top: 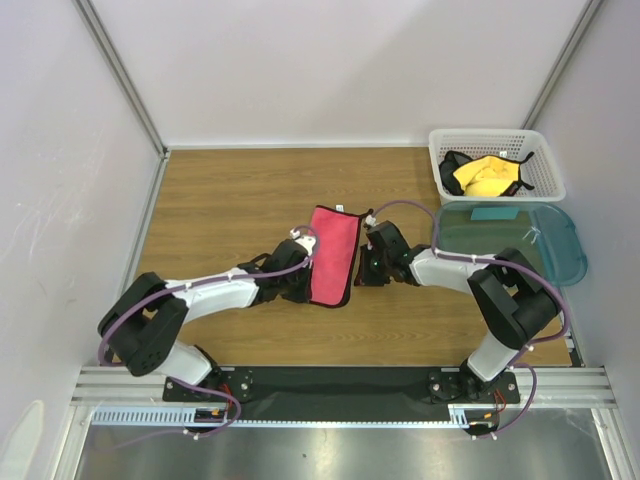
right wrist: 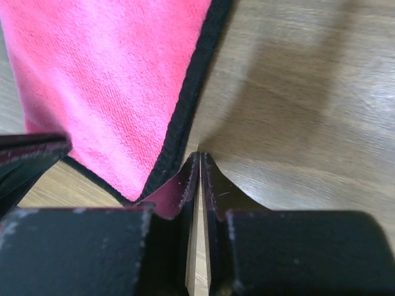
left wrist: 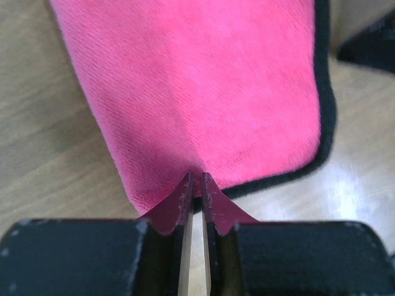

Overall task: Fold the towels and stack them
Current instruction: Fold the towel

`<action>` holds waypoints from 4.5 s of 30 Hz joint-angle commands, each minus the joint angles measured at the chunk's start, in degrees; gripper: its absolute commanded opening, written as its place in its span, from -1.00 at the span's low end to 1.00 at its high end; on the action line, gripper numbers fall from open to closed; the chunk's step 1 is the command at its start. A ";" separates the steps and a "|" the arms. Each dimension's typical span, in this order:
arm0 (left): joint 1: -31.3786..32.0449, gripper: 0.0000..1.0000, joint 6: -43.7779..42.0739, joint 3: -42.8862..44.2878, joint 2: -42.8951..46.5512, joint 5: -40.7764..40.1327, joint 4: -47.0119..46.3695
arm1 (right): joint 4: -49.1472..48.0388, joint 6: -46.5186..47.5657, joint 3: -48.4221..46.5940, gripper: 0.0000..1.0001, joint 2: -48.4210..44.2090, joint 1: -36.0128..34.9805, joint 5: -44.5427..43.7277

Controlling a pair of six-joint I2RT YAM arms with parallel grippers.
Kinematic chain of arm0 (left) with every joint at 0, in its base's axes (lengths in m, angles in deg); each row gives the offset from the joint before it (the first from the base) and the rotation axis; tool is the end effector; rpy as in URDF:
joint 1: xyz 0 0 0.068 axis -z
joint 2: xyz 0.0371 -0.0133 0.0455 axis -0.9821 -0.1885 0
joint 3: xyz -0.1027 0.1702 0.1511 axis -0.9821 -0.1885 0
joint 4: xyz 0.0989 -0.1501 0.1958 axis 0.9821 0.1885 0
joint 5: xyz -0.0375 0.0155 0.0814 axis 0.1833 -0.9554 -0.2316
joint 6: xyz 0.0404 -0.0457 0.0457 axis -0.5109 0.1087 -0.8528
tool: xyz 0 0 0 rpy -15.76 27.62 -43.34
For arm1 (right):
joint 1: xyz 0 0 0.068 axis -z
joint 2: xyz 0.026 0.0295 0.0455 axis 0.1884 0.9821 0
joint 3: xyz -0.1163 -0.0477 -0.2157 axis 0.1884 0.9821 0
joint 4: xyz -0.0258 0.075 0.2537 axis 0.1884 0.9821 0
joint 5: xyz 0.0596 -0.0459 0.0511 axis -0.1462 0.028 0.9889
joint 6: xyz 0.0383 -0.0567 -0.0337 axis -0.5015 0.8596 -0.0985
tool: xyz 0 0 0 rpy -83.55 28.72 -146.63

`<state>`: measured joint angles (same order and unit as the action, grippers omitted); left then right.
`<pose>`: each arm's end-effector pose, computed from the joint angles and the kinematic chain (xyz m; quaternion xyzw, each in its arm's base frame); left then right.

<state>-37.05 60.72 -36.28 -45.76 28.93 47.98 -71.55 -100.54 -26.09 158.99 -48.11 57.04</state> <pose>0.2209 -0.1997 0.1039 0.1458 0.9382 -0.1734 0.2617 0.2625 0.2116 0.0989 -0.0588 0.9436 0.2403 0.2200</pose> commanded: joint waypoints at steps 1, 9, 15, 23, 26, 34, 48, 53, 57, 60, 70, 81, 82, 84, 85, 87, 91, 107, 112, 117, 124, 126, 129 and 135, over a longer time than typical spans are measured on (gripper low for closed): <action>-0.25 -0.71 -3.55 2.47 4.34 4.92 3.78 | 2.17 1.59 -3.20 -0.81 -3.24 1.04 -3.02; 6.51 -0.38 -3.73 4.42 9.89 4.14 1.26 | 0.77 0.72 -3.73 -0.65 -4.21 2.36 3.21; 9.50 -0.35 -1.18 3.62 5.50 5.02 -3.85 | -0.55 -0.07 -2.86 -0.60 -3.95 1.57 5.85; 16.36 -0.10 0.05 6.43 -1.09 -3.59 -6.05 | -4.60 -3.06 -1.80 -0.56 -1.40 1.92 7.70; 17.06 -0.10 0.23 7.14 -3.37 -6.57 -5.80 | -7.49 -3.68 -1.98 -0.56 0.27 1.84 8.40; 17.59 -0.13 0.05 6.09 -3.47 -12.99 -6.76 | -8.38 -2.54 -3.64 -0.58 3.17 1.92 7.44; 18.03 -0.68 -3.46 6.09 -8.48 -4.21 -7.99 | -6.27 -1.40 -4.61 -0.60 5.28 3.15 4.01; 18.03 -0.71 -3.20 4.15 -4.10 -4.81 -1.68 | -5.48 -0.43 -6.37 -0.53 3.35 4.73 4.45; 16.90 -0.70 -2.50 3.01 0.83 -10.26 4.30 | -2.06 1.33 -8.21 -0.36 0.10 5.18 2.88; 13.05 -0.69 1.00 0.21 4.17 -10.98 5.54 | -1.52 3.08 -9.27 -0.16 -1.83 5.88 -0.10; -5.96 -0.66 8.31 -8.86 22.97 -6.84 1.76 | -0.99 8.97 -16.55 0.18 2.20 9.92 -6.18; -12.82 -0.50 11.05 -12.36 28.17 -3.09 -0.51 | -3.02 17.50 -29.31 0.25 15.12 12.20 -0.39; -12.90 -0.45 10.43 -13.24 29.30 -0.63 -2.09 | -3.19 17.42 -29.57 0.25 15.56 12.47 0.05; -12.90 -0.35 11.12 -15.70 30.28 4.23 -6.40 | -4.24 17.06 -29.57 0.25 16.35 12.82 1.98; -12.82 -0.34 12.00 -16.32 30.28 3.80 -7.10 | -4.51 17.24 -29.66 0.26 16.53 12.91 2.77; -12.82 -0.32 15.15 -16.68 29.50 -0.15 -5.98 | -4.60 19.51 -29.92 0.26 17.50 12.91 5.41; -12.90 -0.43 20.52 -17.11 26.94 -8.42 -3.59 | -3.63 25.58 -30.63 0.28 19.34 12.91 10.24; -19.84 -0.57 19.13 -15.45 14.64 -13.17 -12.47 | -2.14 21.30 -20.81 0.00 17.78 12.91 12.10; -23.19 -0.56 13.69 -11.85 9.90 -12.12 -13.96 | -3.19 15.23 -12.19 -0.25 12.59 12.73 11.48; -23.80 -0.54 3.86 -4.22 2.18 -8.70 -13.44 | -7.40 10.04 -3.40 -0.43 7.66 10.98 11.57; -23.80 -0.52 -1.17 3.62 -3.46 -4.38 -12.38 | -8.03 6.43 -0.13 -0.64 5.29 6.32 12.18; -23.80 -0.52 -3.01 6.76 -4.78 -4.12 -11.51 | -5.92 5.90 -0.13 -0.64 4.32 5.79 11.75; -23.80 -0.54 -5.30 10.46 -5.41 -4.12 -8.00 | -0.74 5.20 -0.57 -0.54 1.25 5.96 10.61; -23.19 -0.49 -3.99 7.59 2.41 2.62 -9.74 | 5.25 6.68 -4.95 -0.07 -4.64 9.74 8.93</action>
<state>-60.53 57.70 -28.12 -48.34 26.44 40.11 -70.37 -94.55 -27.42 158.27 -40.44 67.61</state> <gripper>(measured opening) 0.253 0.422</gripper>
